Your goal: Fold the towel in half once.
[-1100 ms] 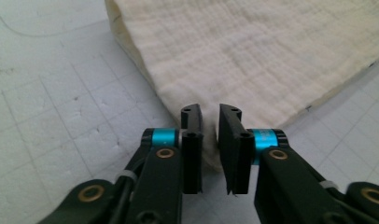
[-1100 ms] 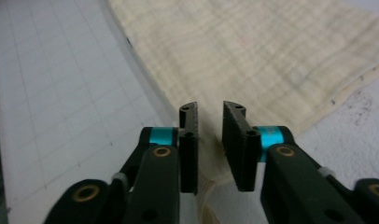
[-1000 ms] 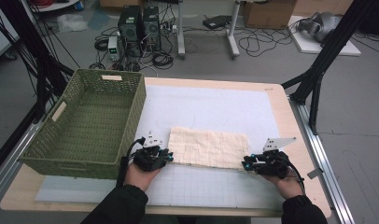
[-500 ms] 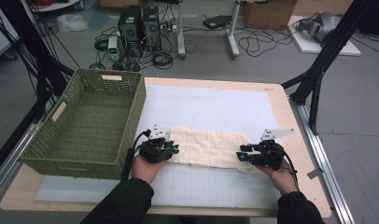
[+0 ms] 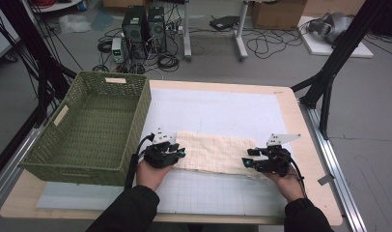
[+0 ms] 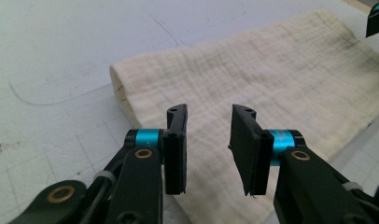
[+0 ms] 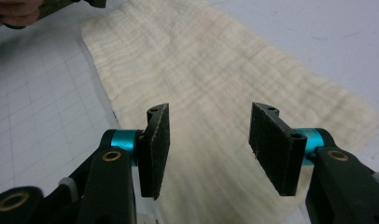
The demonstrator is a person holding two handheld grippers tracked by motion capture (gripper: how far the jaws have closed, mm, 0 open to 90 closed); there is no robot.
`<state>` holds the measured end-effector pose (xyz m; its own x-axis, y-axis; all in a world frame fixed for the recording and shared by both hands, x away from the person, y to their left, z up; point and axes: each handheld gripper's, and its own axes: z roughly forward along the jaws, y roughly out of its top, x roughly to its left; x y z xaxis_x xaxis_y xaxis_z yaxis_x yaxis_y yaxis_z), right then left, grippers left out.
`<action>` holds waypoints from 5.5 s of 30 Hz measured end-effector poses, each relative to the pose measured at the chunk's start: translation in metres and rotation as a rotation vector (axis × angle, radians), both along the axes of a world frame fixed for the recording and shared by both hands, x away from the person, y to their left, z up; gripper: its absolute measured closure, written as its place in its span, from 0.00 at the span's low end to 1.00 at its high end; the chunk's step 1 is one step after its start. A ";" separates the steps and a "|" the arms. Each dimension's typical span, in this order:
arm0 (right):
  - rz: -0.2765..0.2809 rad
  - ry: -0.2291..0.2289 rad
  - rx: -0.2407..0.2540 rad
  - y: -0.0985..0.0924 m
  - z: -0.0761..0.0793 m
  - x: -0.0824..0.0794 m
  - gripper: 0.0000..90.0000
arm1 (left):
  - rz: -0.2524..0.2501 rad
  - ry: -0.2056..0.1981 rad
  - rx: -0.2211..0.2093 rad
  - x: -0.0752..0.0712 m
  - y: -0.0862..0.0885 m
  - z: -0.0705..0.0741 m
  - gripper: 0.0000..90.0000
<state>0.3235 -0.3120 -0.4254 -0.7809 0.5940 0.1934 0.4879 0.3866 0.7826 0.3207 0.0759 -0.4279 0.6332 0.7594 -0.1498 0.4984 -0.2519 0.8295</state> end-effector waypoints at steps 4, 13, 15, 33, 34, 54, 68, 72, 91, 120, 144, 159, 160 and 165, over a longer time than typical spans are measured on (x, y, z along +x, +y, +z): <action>0.003 0.002 -0.001 0.000 0.001 -0.002 0.53 | 0.009 -0.003 0.000 0.001 -0.001 0.001 0.74; -0.004 -0.009 0.005 -0.002 0.002 -0.001 0.53 | -0.005 -0.008 0.003 0.005 -0.004 0.010 0.74; -0.006 -0.006 0.005 -0.003 0.002 0.000 0.53 | -0.007 -0.014 0.002 0.007 -0.005 0.014 0.74; 0.022 -0.013 -0.042 0.001 0.028 0.012 0.55 | 0.007 -0.043 -0.016 0.025 -0.006 0.041 0.75; 0.021 -0.008 -0.043 0.002 0.029 0.014 0.55 | 0.005 -0.041 -0.005 0.027 -0.006 0.042 0.75; -0.047 0.062 -0.125 0.011 0.010 0.070 0.88 | 0.097 0.096 0.077 0.073 -0.017 0.002 0.88; -0.112 0.124 -0.199 -0.009 -0.007 0.076 0.89 | 0.096 0.114 0.183 0.075 -0.019 -0.008 0.86; -0.125 0.114 -0.195 -0.016 -0.007 0.074 0.85 | 0.113 0.092 0.183 0.074 -0.015 -0.004 0.82; -0.117 0.160 -0.177 -0.015 -0.009 0.086 0.93 | 0.128 0.147 0.117 0.082 -0.013 -0.012 0.93; -0.088 0.013 -0.062 -0.035 0.017 0.037 0.94 | 0.066 -0.071 -0.012 0.031 0.003 0.006 0.94; -0.021 0.036 -0.027 -0.047 0.010 -0.002 0.77 | -0.067 0.026 0.047 -0.008 0.016 -0.012 0.82; -0.114 0.014 -0.044 -0.032 0.022 0.048 0.67 | -0.021 0.005 0.052 0.001 0.015 -0.014 0.99; -0.121 0.022 -0.029 -0.033 0.023 0.051 0.66 | -0.024 0.007 0.058 0.000 0.015 -0.014 0.99; -0.129 0.057 0.021 -0.035 0.029 0.063 0.60 | -0.028 0.007 0.064 0.000 0.016 -0.014 0.99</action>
